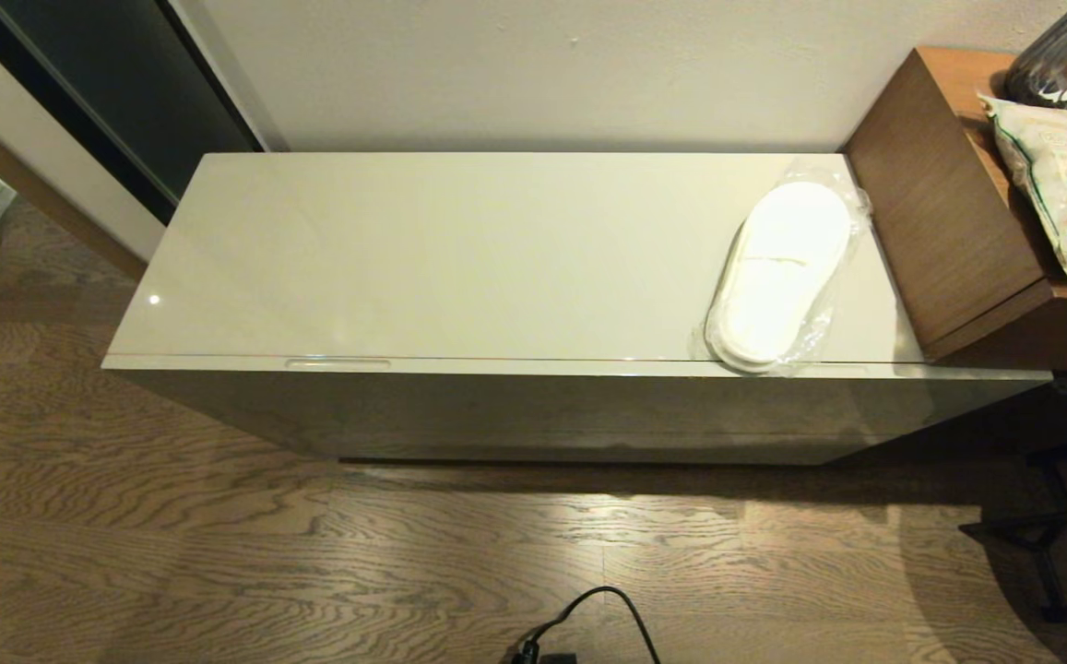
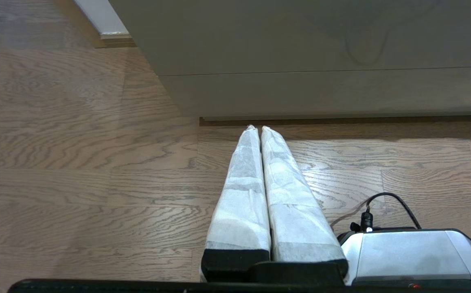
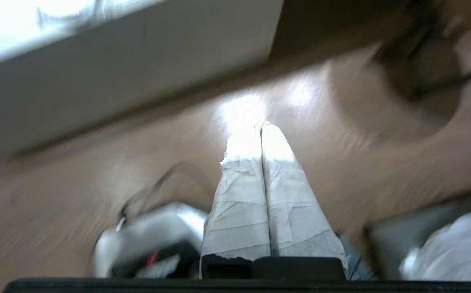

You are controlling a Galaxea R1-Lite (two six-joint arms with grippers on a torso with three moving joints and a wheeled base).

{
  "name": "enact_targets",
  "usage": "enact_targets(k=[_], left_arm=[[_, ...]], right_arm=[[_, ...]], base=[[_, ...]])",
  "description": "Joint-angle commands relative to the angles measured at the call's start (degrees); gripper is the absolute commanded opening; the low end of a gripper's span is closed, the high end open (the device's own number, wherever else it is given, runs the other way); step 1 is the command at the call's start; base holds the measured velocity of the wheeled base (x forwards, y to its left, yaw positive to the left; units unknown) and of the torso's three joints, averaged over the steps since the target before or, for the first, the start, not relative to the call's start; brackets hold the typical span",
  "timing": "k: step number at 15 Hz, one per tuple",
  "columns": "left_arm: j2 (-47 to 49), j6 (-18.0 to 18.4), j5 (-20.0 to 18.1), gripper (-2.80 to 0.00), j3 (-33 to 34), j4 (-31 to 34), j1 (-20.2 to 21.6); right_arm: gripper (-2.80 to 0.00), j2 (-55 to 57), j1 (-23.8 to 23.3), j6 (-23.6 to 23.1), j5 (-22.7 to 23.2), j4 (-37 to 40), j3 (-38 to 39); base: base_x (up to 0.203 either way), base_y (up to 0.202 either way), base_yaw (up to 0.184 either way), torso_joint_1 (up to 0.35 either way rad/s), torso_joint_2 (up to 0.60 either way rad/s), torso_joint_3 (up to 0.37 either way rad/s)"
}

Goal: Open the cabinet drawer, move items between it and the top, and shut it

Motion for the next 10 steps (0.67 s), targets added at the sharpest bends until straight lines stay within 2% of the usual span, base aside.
enact_targets(k=[1,5,7,10], left_arm=[[0.1,0.0,0.0,-2.8,0.0,0.0,0.1],[0.1,0.0,0.0,-2.8,0.0,0.0,0.1],[0.1,0.0,0.0,-2.8,0.0,0.0,0.0],[0.1,0.0,0.0,-2.8,0.1,0.0,0.0]], right_arm=[[-2.8,-0.3,0.0,-0.9,-0.1,0.1,-4.2],[-2.8,-0.3,0.0,-1.4,0.6,2.3,-9.8],[-2.8,-0.4,0.0,-1.2,5.7,2.2,-11.2],[-2.8,-0.6,0.3,0.3,17.7,1.2,-14.9]], base=[[0.0,0.0,0.0,0.0,0.0,0.0],[0.0,0.0,0.0,0.0,0.0,0.0],[0.0,0.0,0.0,0.0,0.0,0.0],[0.0,0.0,0.0,0.0,0.0,0.0]])
